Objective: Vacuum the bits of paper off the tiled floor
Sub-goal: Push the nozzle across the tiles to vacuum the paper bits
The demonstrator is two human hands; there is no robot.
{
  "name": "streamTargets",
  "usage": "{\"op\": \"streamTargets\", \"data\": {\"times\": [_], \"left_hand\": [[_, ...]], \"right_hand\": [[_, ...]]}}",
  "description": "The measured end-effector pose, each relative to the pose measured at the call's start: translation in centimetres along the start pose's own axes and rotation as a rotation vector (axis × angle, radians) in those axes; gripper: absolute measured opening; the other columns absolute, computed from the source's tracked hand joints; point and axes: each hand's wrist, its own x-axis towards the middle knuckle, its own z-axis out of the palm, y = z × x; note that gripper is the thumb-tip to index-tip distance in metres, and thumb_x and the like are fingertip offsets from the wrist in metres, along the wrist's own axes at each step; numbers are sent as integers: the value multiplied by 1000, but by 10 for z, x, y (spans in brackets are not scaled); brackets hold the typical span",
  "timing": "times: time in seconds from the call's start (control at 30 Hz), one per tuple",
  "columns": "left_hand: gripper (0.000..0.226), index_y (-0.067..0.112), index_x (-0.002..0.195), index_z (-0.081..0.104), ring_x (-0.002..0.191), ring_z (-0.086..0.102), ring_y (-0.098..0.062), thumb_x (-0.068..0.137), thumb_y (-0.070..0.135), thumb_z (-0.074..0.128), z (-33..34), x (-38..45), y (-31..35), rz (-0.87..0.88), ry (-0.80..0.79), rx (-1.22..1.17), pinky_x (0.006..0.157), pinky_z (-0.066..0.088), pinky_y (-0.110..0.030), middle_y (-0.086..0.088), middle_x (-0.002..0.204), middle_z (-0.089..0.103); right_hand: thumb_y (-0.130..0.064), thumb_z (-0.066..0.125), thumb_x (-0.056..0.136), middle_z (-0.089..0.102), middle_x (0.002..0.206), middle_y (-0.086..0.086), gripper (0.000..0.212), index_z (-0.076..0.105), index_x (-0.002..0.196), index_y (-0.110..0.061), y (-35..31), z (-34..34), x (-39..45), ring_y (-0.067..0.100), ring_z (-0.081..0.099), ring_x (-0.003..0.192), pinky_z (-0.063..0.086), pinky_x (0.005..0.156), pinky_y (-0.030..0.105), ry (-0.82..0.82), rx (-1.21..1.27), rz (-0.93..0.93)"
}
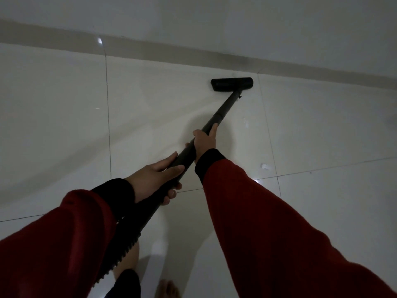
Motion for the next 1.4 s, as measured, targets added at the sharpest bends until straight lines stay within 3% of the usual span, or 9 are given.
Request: {"op": "streamTargets", "data": {"times": [0.17, 0.33, 0.57, 0.67, 0.83, 1.07, 1.17, 1.27, 1.4], "left_hand": [[52, 43, 139, 36, 43, 49, -11, 92, 28, 54, 22, -13, -12, -26, -16, 4, 42, 44, -19, -10, 78, 53], [50, 43, 137, 39, 43, 48, -11, 92, 27, 54, 43, -28, -36, -53, -19, -5, 41, 43, -19, -10, 77, 54], [49, 43, 135, 39, 43, 48, -11, 92, 25, 54, 51, -65, -70, -83, -3, 10, 41, 44, -20, -10, 77, 54], [50, 43, 135, 40, 45, 48, -11, 91, 25, 54, 53, -85, -86, -83, 19, 0, 42, 45, -20, -11, 77, 55], [48, 45, 134, 41, 44, 47, -11, 92, 26, 52, 59, -115, -113, -92, 23, -24, 39, 44, -20, -10, 76, 54], [50, 43, 136, 40, 45, 47, -12, 91, 26, 54, 66, -131, -141, -140, -35, -29, 41, 43, -21, -10, 75, 55], [49, 43, 136, 41, 45, 48, -12, 92, 26, 54, 69, -134, -153, -161, -68, 14, 41, 44, -21, -11, 77, 54], [51, 42, 137, 39, 44, 49, -12, 92, 25, 55, 73, -136, -163, -178, -107, 63, 41, 45, -21, -11, 78, 54], [56, 41, 141, 34, 44, 51, -12, 92, 24, 55, 77, -138, -172, -184, -143, 157, 41, 45, -21, -11, 78, 54]], "right_hand": [[-7, 42, 95, 45, 90, -2, 78, 3, 150, -46, 9, -27, -12, 22, 57, 75, 52, 64, 31, 14, -9, 40], [-8, 42, 93, 46, 83, -3, 78, 4, 150, -46, 29, -53, -26, 22, 57, 69, 54, 71, 36, 36, -28, 46], [-11, 41, 92, 46, 124, 5, 78, 3, 148, -50, 63, -73, -62, 19, 59, 67, 55, 74, 34, 11, -33, 82], [-12, 40, 92, 47, 133, 7, 78, 1, 147, -50, 78, -76, -79, 18, 59, 67, 56, 76, 34, -9, -46, 91], [-12, 38, 91, 54, 118, 12, 79, -2, 148, -49, 101, -82, -103, 20, 58, 64, 57, 85, 41, -34, -127, 94], [-12, 39, 90, 49, 130, 13, 80, -3, 147, -49, 130, -106, -127, 27, 64, 85, 56, 88, 42, 40, -122, 133], [-11, 40, 90, 52, 130, 13, 80, -1, 147, -50, 144, -117, -133, 23, 60, 74, 58, 84, 41, 104, -61, 140], [-13, 40, 91, 50, 114, 9, 78, -1, 148, -49, 159, -133, -141, 20, 60, 65, 58, 81, 38, 136, -31, 154], [-12, 40, 93, 48, 118, 8, 77, 0, 149, -47, 175, -149, -151, 20, 58, 69, 55, 78, 36, 146, 63, 152]]}}
